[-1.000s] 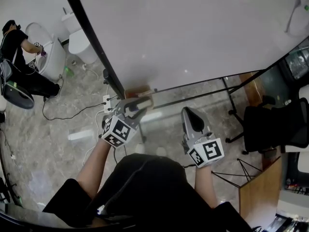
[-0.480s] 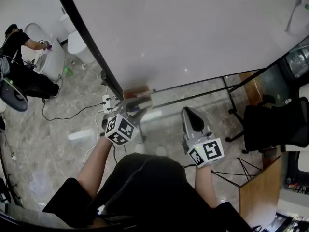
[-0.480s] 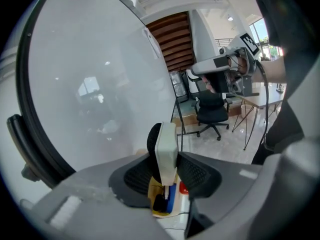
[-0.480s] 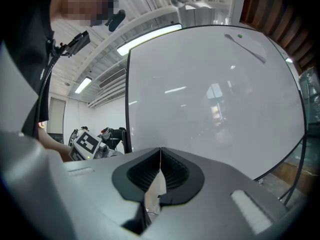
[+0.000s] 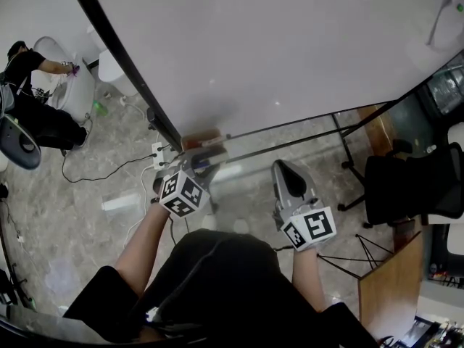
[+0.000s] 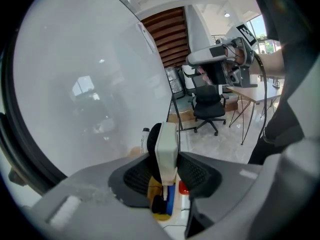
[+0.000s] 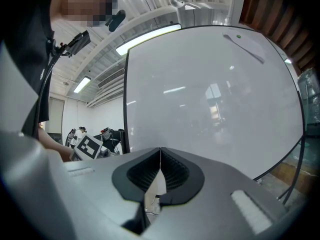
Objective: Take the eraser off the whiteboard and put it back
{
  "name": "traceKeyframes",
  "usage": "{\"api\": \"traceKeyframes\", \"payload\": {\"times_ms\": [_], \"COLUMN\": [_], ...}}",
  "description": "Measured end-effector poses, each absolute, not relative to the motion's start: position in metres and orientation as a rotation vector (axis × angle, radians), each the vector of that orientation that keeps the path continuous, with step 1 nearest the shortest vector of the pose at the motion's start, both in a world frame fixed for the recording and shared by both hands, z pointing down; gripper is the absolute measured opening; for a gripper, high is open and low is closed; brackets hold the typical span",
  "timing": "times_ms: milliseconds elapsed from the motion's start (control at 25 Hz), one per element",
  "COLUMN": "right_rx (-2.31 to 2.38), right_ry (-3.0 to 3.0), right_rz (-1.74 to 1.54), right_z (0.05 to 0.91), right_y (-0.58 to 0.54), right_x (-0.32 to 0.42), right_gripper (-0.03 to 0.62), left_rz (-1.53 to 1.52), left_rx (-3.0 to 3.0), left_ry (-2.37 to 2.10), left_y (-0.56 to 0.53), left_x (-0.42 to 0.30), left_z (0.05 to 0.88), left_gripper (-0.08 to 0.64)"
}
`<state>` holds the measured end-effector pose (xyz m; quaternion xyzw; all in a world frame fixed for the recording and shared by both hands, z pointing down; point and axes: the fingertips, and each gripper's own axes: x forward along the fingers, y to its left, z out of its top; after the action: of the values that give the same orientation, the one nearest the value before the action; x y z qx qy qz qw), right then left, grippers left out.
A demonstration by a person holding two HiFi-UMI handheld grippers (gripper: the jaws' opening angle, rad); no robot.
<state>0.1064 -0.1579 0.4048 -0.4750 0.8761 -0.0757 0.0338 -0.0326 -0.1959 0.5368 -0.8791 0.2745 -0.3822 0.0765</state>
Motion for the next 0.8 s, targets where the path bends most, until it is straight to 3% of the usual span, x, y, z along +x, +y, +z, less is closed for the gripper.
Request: {"api": "traceKeyframes", "payload": {"times_ms": [800], "right_rx": [-1.486], "right_ry": [2.683], "right_rz": [-0.244], "right_z": [0.408], "right_y": [-0.164], "right_x": [0.112], "right_gripper": [0.011], "left_rz": [-1.248], "left_rx": [-2.581], "left_ry": [0.8], "left_y": [-0.201], "left_x": [-0.034], "left_z": [0.555], "left_gripper": [0.179]}}
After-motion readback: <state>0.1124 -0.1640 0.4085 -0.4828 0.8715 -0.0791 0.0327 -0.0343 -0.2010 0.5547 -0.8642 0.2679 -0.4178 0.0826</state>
